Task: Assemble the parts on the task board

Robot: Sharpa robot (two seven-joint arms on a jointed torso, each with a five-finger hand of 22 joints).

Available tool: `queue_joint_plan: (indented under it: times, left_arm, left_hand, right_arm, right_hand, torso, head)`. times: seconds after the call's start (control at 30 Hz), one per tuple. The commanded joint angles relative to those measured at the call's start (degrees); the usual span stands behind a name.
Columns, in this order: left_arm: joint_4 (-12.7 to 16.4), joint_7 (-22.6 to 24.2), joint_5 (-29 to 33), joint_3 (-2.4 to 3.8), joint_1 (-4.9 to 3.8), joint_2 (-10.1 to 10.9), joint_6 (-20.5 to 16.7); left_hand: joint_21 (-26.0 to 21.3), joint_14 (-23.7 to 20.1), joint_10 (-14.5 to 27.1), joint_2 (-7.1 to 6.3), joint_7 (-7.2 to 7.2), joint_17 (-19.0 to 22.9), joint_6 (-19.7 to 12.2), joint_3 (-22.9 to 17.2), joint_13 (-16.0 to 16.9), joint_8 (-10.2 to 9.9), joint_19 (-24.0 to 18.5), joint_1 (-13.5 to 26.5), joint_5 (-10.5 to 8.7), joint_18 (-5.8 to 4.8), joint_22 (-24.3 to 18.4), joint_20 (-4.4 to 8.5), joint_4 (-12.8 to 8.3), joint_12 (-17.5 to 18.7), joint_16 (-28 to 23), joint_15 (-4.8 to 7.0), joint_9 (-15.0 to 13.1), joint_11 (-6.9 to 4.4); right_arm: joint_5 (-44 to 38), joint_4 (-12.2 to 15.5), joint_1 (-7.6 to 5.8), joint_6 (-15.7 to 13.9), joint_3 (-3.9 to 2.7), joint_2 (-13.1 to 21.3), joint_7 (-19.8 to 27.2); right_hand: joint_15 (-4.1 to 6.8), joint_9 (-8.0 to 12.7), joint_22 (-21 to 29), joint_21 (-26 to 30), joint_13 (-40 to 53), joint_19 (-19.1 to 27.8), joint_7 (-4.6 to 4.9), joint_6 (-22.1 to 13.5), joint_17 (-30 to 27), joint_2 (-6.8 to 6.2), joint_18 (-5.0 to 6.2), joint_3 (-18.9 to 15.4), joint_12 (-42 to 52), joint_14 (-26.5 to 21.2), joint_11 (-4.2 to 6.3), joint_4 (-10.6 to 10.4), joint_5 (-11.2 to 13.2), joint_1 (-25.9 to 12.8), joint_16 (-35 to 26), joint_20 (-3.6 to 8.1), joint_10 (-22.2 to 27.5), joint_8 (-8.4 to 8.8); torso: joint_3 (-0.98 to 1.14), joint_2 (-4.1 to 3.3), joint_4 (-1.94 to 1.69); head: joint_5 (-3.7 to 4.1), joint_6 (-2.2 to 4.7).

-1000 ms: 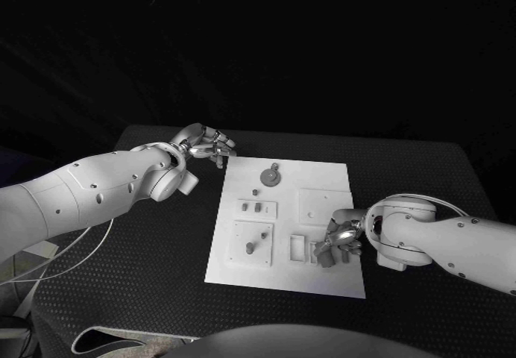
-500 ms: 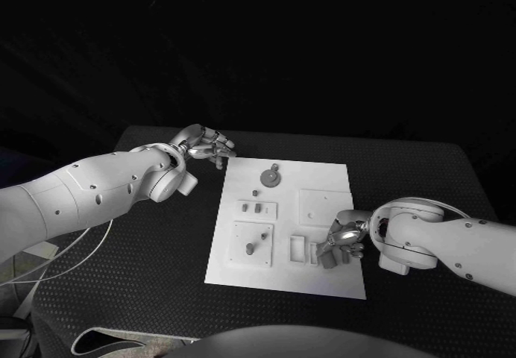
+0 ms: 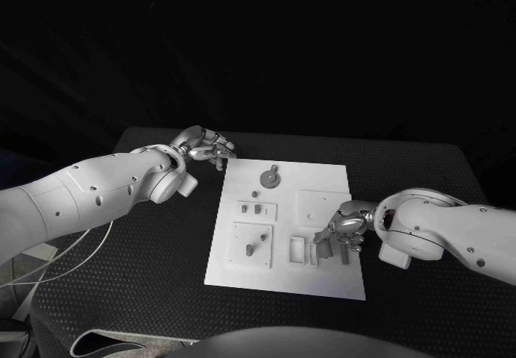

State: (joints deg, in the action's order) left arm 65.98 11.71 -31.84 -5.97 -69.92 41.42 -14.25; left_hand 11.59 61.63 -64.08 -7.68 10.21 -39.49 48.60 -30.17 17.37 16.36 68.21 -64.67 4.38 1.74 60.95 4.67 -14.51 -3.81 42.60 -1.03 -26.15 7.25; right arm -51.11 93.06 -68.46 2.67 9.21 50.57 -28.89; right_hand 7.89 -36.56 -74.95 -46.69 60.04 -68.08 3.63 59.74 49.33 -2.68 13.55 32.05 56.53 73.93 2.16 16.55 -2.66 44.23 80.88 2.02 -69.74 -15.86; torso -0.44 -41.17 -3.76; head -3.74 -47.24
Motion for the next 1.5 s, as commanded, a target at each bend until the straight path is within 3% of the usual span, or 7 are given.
queue_joint_plan:
  times: [0.03, 0.27, 0.57, 0.9, 1.13, 1.5]
  left_arm:
    - [0.11, 0.17, 0.08, 0.03, -0.05, 0.01, 0.76]
    - [0.11, 0.19, 0.08, 0.03, -0.05, -0.14, 0.81]
    - [0.09, 0.17, 0.08, 0.03, -0.05, -0.05, 0.85]
    - [0.15, 0.11, 0.08, 0.03, -0.05, 0.15, 0.91]
    - [0.19, 0.09, 0.08, 0.03, -0.05, 0.13, 1.03]
    - [0.19, 0.03, 0.08, 0.03, -0.05, 0.17, 1.10]
  left_hand:
    - [-0.28, 0.25, 0.39, 0.02, 0.24, -0.08, 0.04, 0.04, -0.09, 0.36, 0.26, 0.77, -0.07, 2.98, 0.06, -0.03, 0.25, -0.12, -0.41, 0.01, 0.09, 0.02]
    - [-0.30, 0.24, 0.41, 0.01, 0.24, -0.11, 0.05, 0.04, -0.11, 0.37, 0.25, 0.79, -0.09, 2.98, 0.06, -0.03, 0.27, -0.11, -0.44, 0.00, 0.09, 0.03]
    - [-0.31, 0.24, 0.42, 0.03, 0.24, -0.13, 0.05, 0.04, -0.12, 0.38, 0.24, 0.82, -0.09, 2.98, 0.07, -0.03, 0.31, -0.11, -0.46, 0.00, 0.09, 0.03]
    - [-0.33, 0.24, 0.43, 0.03, 0.25, -0.17, 0.05, 0.05, -0.14, 0.39, 0.23, 0.85, -0.10, 2.98, 0.08, -0.04, 0.35, -0.11, -0.49, 0.00, 0.10, 0.04]
    - [-0.35, 0.24, 0.43, 0.03, 0.26, -0.19, 0.06, 0.05, -0.15, 0.40, 0.23, 0.87, -0.10, 2.98, 0.08, -0.04, 0.38, -0.12, -0.51, -0.01, 0.10, 0.04]
    - [-0.37, 0.23, 0.44, 0.02, 0.27, -0.22, 0.07, 0.06, -0.17, 0.41, 0.21, 0.91, -0.11, 2.98, 0.09, -0.05, 0.41, -0.12, -0.55, -0.01, 0.10, 0.04]
  right_arm:
    - [4.18, 0.38, 0.01, -1.24, 0.00, -0.55, 0.21]
    - [4.10, -0.40, 0.02, -0.55, 0.08, -3.21, 0.40]
    - [3.07, -1.77, 0.22, -0.26, 0.50, -5.73, 0.52]
    - [0.93, -2.65, 0.31, 0.58, 0.71, -6.11, -0.48]
    - [0.75, -3.00, 0.33, 2.34, 1.01, -6.68, -0.69]
    - [0.17, -3.40, 0.66, 1.81, 1.38, -7.32, -0.82]
  right_hand:
    - [0.37, -0.42, -1.16, -0.21, -0.07, -0.15, 0.43, 0.98, 0.08, 5.09, 1.45, -0.39, 0.29, 0.06, 0.18, 0.10, -0.13, 4.67, 0.30, -0.36, -0.38, -0.27]
    - [0.41, -0.29, -1.08, -0.18, -0.19, -0.04, 0.42, 1.01, 0.03, 4.65, 1.45, -0.67, 0.14, -0.07, 0.20, -0.05, -0.13, 3.76, 0.26, -0.39, -0.31, -0.09]
    - [0.42, -0.11, -0.99, -0.10, -0.35, 0.02, 0.43, 1.03, -0.07, 3.34, 1.45, -0.75, -0.04, -0.15, 0.19, -0.23, -0.13, 2.74, 0.16, -0.38, -0.23, 0.16]
    - [0.43, 0.02, -0.91, 0.02, -0.45, -0.02, 0.44, 1.09, -0.17, 2.30, 1.45, -0.65, -0.15, -0.16, 0.19, -0.60, -0.13, 1.60, 0.06, -0.36, -0.17, 0.35]
    - [0.43, 0.17, -0.86, 0.20, -0.53, 0.02, 0.44, 1.15, -0.24, 2.05, 1.45, -0.89, -0.22, -0.17, 0.19, -1.99, -0.12, -1.51, 0.02, -0.41, -0.10, 0.59]
    - [0.48, 0.23, -0.88, 0.29, -0.55, 0.07, 0.40, 1.18, -0.28, 1.78, 1.45, -0.78, -0.22, -0.22, 0.23, -2.30, -0.13, -3.34, -0.02, -0.27, -0.02, 0.73]
  torso:
    - [0.03, 0.00, -0.06]
    - [-0.02, -0.01, 0.07]
    - [0.04, -0.04, -0.03]
    - [0.00, -0.03, -0.02]
    - [0.04, -0.03, -0.03]
    - [-0.01, -0.02, -0.02]
  head:
    - [-0.06, 0.02]
    - [0.02, 0.12]
    - [0.06, 0.11]
    - [0.05, -0.08]
    - [0.15, -0.09]
    - [0.06, -0.18]
